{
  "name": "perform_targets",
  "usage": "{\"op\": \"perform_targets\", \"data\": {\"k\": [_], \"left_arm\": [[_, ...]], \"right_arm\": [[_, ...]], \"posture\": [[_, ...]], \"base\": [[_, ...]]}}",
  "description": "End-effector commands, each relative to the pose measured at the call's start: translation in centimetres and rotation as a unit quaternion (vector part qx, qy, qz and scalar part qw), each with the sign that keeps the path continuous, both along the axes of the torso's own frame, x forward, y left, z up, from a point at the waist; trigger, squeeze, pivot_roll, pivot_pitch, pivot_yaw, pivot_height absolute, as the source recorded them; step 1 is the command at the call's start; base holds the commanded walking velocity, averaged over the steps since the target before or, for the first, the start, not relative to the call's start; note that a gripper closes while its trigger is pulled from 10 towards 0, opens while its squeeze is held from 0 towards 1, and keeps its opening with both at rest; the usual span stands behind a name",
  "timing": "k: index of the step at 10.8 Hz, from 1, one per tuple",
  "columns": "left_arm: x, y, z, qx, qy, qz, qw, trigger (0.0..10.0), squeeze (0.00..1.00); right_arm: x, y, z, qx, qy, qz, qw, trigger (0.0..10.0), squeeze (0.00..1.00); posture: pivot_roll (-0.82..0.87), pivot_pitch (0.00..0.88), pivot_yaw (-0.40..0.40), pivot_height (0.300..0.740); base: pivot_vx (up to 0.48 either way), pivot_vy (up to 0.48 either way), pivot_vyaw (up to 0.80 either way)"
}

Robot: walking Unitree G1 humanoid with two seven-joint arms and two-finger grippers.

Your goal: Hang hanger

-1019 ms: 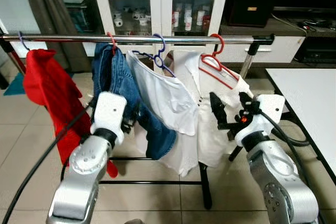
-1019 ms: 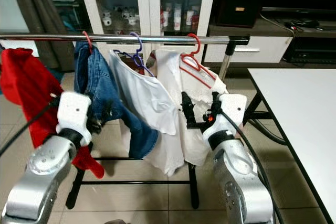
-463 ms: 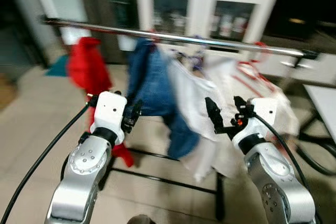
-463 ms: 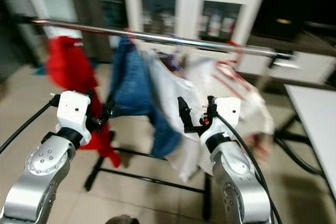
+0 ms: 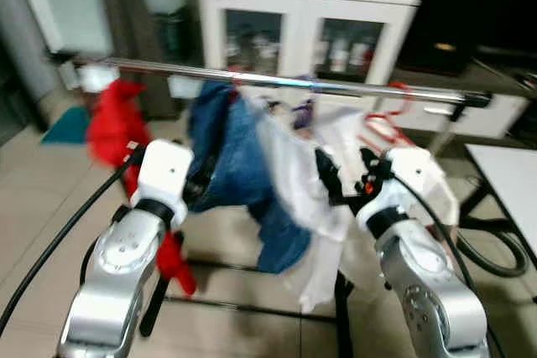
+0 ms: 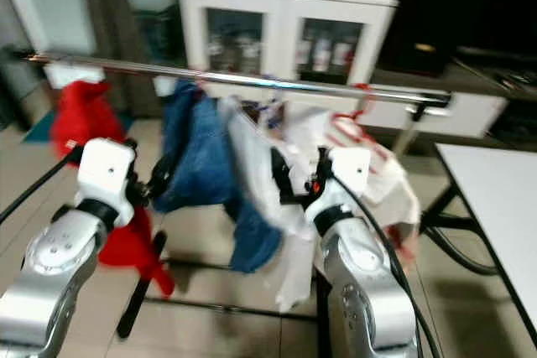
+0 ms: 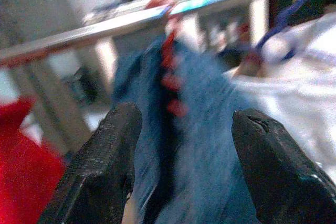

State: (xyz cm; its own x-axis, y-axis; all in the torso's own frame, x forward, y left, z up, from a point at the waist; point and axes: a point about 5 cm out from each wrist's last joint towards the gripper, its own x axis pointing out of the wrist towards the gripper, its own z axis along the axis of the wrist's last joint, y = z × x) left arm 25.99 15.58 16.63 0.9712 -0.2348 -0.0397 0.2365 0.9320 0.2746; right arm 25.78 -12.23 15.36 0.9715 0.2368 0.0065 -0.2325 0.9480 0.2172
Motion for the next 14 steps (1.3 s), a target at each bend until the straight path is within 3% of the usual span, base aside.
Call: {"op": "perform_targets", "data": {"k": [1, 3, 5, 6, 7, 9, 11, 14], "left_arm": [[0.1, -0.4, 0.2, -0.003, 0.000, -0.014, 1.000, 10.0, 0.00], [0.0, -0.6, 0.5, -0.008, -0.003, -0.027, 1.000, 10.0, 0.00], [-0.6, -1.0, 0.4, -0.004, 0.006, -0.065, 0.998, 10.0, 0.00], [-0.9, -1.1, 0.6, -0.008, 0.004, -0.084, 0.996, 10.0, 1.00], [-1.1, -1.2, 0.7, -0.017, 0.010, -0.099, 0.995, 10.0, 1.00], [-1.6, -1.2, 0.5, -0.005, 0.027, -0.147, 0.989, 10.0, 1.00], [-1.8, 0.0, -0.1, 0.005, 0.054, -0.158, 0.986, 10.0, 1.00], [-2.8, -0.4, -0.1, -0.009, 0.084, -0.235, 0.968, 10.0, 1.00]], "right_arm": [[0.4, -0.7, 0.1, -0.010, 0.003, -0.026, 1.000, 10.0, 1.00], [0.5, -1.2, 0.6, -0.017, -0.003, -0.035, 0.999, 10.0, 1.00], [0.2, -1.1, 1.2, -0.005, -0.020, 0.058, 0.998, 10.0, 1.00], [0.0, -0.8, 1.3, -0.021, -0.021, 0.109, 0.994, 10.0, 1.00], [0.1, -0.7, 1.2, -0.044, -0.009, 0.133, 0.990, 10.0, 1.00], [1.6, -0.8, 0.6, -0.075, 0.017, 0.118, 0.990, 10.0, 1.00], [3.9, -0.3, 0.7, -0.079, 0.039, 0.092, 0.992, 10.0, 1.00], [7.2, 0.3, 1.6, -0.100, 0.055, 0.074, 0.991, 10.0, 1.00]], "posture": [[0.15, 0.000, 0.006, 0.740], [0.15, 0.000, 0.004, 0.740], [0.15, 0.000, -0.006, 0.740], [0.16, 0.000, -0.010, 0.740], [0.15, 0.000, -0.014, 0.740], [0.15, 0.000, -0.023, 0.740], [0.16, 0.000, -0.037, 0.740], [0.17, 0.000, -0.055, 0.740]], "base": [[0.307, 0.000, 0.00], [0.126, 0.000, 0.00], [0.000, 0.000, 0.00], [0.000, 0.000, 0.00], [0.000, 0.000, 0.00], [0.000, 0.000, 0.00], [0.000, 0.000, 0.00], [0.000, 0.000, 0.00]]}}
